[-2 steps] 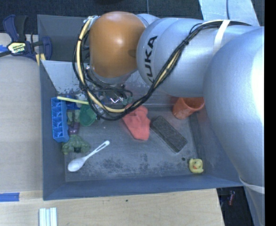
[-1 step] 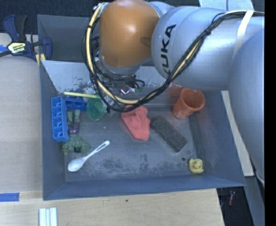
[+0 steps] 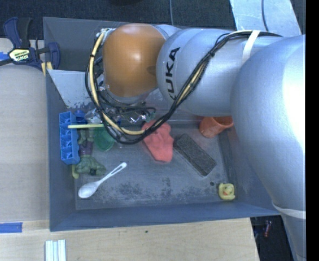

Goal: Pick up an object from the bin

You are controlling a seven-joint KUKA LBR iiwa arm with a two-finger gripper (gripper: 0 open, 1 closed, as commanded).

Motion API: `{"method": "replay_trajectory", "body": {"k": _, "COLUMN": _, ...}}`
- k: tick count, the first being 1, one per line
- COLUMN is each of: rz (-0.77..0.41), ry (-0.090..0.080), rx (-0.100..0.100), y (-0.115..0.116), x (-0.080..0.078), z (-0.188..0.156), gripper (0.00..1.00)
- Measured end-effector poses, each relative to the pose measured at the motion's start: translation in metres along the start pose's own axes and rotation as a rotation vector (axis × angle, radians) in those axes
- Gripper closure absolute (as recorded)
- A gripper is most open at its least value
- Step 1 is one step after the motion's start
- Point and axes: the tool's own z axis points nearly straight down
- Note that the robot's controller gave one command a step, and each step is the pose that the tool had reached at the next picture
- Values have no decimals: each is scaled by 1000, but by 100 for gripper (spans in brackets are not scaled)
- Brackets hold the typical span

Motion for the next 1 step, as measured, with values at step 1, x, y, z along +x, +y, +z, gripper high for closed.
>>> {"method": "replay_trajectory", "body": {"k": 1, "rz": 51, "ry": -4, "rx": 1, "y": -1, "x": 0, "z": -55, "gripper": 100}}
